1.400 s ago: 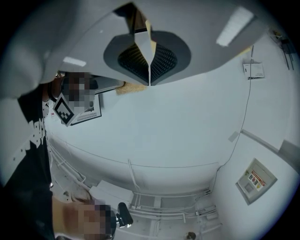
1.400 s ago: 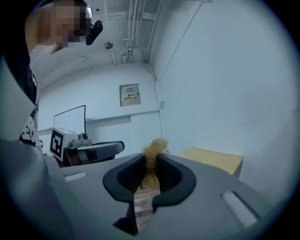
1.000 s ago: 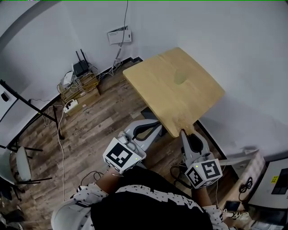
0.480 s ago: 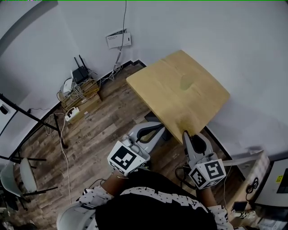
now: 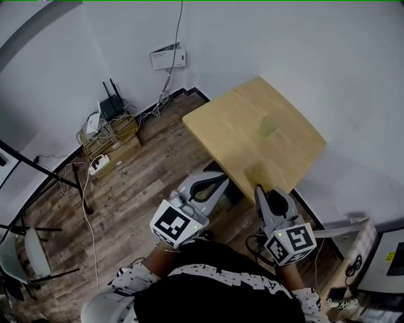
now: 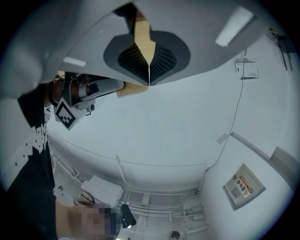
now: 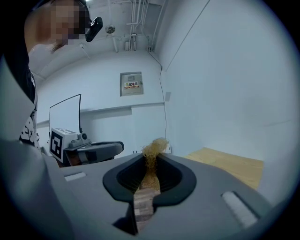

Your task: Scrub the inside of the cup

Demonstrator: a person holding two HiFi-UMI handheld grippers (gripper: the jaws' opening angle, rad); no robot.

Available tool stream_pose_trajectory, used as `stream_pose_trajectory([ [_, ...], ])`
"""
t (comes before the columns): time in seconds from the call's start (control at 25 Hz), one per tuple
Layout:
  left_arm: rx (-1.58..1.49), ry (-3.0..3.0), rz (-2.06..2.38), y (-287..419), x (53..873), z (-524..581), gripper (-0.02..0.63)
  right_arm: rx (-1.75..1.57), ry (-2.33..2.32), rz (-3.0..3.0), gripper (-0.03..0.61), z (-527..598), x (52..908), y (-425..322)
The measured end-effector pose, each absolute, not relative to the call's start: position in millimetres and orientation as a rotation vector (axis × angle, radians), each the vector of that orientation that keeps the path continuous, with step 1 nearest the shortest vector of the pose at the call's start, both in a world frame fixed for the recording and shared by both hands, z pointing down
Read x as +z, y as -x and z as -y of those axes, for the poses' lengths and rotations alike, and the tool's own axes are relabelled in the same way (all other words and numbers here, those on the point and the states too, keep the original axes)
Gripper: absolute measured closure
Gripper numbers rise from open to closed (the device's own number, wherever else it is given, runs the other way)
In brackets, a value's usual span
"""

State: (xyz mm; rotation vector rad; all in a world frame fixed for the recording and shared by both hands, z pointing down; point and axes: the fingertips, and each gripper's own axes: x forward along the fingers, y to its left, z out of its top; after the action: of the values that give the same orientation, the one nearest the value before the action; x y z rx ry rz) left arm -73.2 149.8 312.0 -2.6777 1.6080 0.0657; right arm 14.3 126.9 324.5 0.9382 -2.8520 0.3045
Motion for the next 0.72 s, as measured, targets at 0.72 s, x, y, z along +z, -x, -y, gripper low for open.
stream_pose_trajectory([
  [0.72, 0.011, 2.752, -1.572, 79, 330, -122, 0.611, 0.287, -1.030, 2.782, 0.508, -93, 328, -24],
])
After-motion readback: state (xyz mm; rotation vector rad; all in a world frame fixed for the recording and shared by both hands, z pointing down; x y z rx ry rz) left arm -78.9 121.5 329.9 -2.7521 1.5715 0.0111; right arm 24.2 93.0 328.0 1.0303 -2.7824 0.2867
